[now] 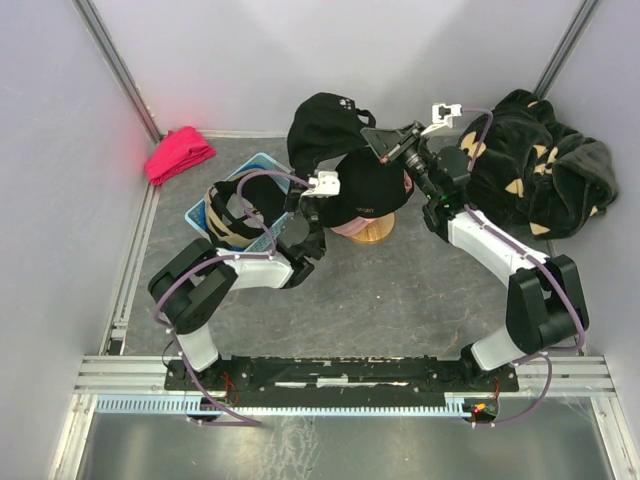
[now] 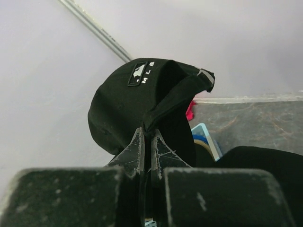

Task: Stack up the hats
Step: Stack the hat on the hat.

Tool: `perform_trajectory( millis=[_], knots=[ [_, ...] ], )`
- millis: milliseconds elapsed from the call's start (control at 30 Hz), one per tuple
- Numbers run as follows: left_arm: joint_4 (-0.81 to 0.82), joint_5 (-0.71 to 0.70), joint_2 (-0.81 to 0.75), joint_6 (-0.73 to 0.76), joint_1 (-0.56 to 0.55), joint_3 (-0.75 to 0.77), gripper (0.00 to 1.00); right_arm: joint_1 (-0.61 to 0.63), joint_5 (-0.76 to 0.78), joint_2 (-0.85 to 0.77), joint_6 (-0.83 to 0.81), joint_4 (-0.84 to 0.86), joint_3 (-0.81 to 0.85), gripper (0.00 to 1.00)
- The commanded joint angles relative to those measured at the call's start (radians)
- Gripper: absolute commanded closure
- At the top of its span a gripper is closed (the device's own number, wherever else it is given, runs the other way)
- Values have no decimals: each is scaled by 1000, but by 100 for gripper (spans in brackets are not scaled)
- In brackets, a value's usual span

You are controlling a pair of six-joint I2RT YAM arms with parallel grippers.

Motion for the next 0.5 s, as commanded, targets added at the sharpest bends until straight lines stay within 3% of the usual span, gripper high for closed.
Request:
perform_trajectory(
  millis=[0, 467],
  knots=[
    [1, 31, 13, 17, 13, 70, 97, -93, 70, -33, 56, 140, -35, 98],
    [-164, 162, -35, 10, -7, 29, 97, -204, 59, -47, 153, 236, -208, 98]
  ],
)
